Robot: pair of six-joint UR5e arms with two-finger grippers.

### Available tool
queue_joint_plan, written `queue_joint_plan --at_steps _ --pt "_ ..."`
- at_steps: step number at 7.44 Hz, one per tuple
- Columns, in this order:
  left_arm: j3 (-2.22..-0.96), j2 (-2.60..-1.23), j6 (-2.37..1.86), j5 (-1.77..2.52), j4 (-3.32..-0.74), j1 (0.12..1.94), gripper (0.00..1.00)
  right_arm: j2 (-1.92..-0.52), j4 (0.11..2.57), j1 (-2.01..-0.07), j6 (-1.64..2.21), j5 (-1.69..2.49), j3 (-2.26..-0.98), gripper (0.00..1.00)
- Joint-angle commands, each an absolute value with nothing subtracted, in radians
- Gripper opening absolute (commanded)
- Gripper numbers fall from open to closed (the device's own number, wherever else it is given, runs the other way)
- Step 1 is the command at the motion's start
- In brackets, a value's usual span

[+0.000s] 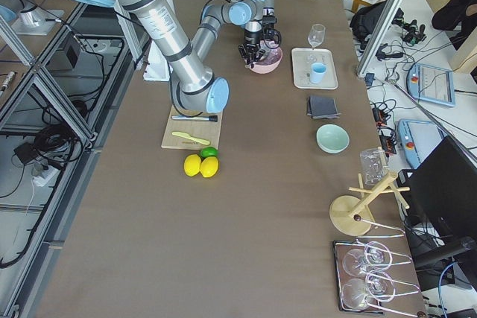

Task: Put ice in cup with scoop
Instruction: 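Lift the ice-filled scoop out of the bowl while the left gripper steadies it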

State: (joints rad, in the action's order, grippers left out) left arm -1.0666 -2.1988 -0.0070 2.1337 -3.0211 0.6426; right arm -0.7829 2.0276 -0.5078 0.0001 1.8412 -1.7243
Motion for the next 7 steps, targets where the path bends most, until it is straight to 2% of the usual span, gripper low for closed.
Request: queue_joint_plan --at_steps 1,4,7 --pt "-1.066 -2.200 -0.006 2.134 -3.020 0.641 0.98 -0.853 1.961 -0.508 0.064 1.848 -1.811 0.00" --pt "-1.066 -2.198 0.009 2.141 -3.019 0.641 0.98 -0.932 1.861 -0.508 0.142 1.847 -1.900 0.00" --pt "-1.068 -2.197 0.015 2.163 -3.020 0.643 0.98 -1.055 1.528 -0.511 0.409 1.839 -1.967 0.00"
